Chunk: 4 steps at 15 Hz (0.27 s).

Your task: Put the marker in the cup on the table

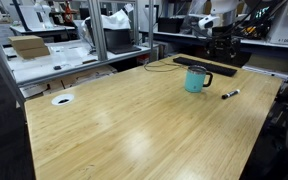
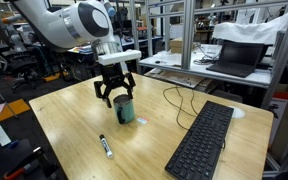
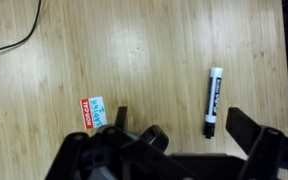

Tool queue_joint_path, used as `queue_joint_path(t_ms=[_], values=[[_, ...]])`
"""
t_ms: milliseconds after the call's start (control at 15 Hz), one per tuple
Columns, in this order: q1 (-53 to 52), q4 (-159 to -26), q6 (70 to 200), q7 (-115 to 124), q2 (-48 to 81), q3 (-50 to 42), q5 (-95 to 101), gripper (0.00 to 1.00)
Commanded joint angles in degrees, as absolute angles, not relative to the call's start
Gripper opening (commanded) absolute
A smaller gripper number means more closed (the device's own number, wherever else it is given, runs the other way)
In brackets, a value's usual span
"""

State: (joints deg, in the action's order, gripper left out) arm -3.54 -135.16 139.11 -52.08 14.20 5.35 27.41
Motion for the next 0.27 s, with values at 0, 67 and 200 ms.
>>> queue_joint_path(t_ms=[0, 67, 200], values=[[-3.3, -135.7, 137.6, -54.1, 12.0, 5.7, 26.3, 1.0], [-3.2, -135.8, 137.7, -54.3, 11.8, 5.7, 26.3, 1.0], [-3.2, -136.2, 138.3, -54.3, 11.3, 5.6, 26.6, 1.0]])
